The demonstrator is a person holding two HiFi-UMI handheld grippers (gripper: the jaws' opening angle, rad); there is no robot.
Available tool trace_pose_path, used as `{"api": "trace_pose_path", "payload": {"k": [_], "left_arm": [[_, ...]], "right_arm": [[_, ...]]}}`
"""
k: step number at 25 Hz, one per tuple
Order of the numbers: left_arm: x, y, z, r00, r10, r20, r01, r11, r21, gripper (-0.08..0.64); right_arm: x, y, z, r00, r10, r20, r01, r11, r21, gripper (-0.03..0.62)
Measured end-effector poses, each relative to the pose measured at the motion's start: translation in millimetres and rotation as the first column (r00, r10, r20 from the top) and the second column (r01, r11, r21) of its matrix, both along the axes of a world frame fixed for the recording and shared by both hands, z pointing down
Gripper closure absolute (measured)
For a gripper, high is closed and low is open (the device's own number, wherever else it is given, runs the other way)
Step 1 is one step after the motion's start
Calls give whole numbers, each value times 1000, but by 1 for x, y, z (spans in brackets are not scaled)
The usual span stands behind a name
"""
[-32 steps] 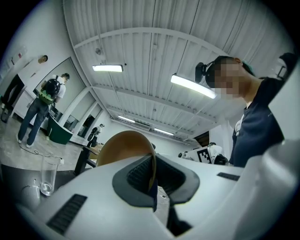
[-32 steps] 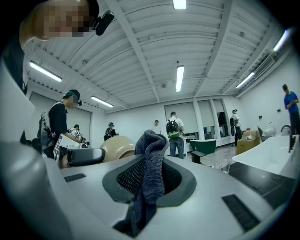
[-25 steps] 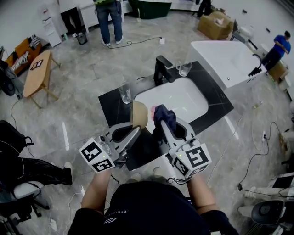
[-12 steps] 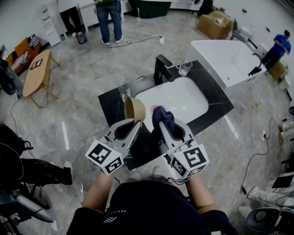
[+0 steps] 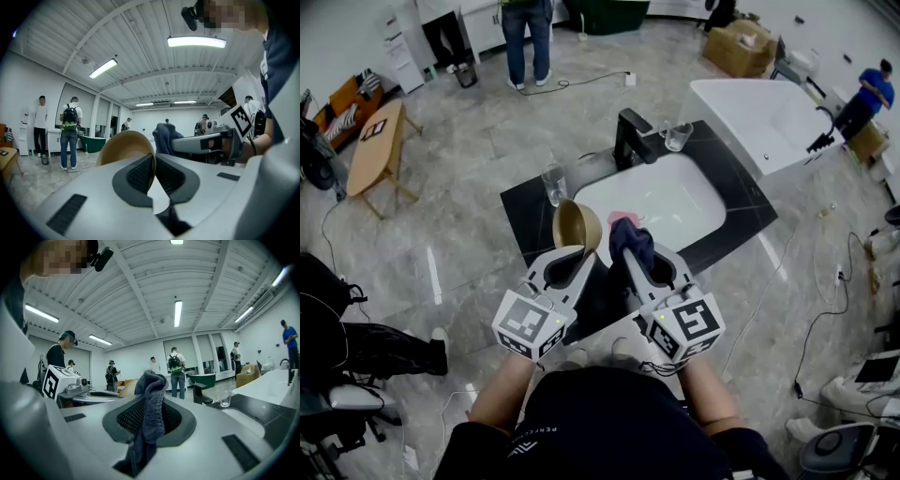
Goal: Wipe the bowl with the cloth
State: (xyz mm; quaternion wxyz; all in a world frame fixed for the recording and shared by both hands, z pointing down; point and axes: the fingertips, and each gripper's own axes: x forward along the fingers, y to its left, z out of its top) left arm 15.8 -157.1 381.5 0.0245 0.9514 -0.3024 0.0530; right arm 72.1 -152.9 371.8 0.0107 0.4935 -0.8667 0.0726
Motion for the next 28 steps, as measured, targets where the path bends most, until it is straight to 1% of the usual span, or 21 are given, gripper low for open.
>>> {"api": "trace_pose_path", "payload": {"k": [4, 10, 14, 28], "left_arm": [[3, 3, 5, 999, 5, 45, -6, 1000, 14, 543], [1, 5, 14, 994, -31, 101, 28, 999, 24, 543], [-2, 5, 17, 993, -45, 107, 44, 999, 16, 543], [-4, 8, 22, 993, -45, 105, 46, 999, -2, 543]], "right_arm": [[0, 2, 3, 1000, 0, 9, 0, 1000, -12, 523], [0, 6, 8, 1000, 4, 7, -3, 1000, -28, 525], [-3, 9, 12, 1000, 0, 5, 0, 999, -41, 525], [-6, 11, 14, 1000, -4, 3, 4, 999, -41, 526]]}}
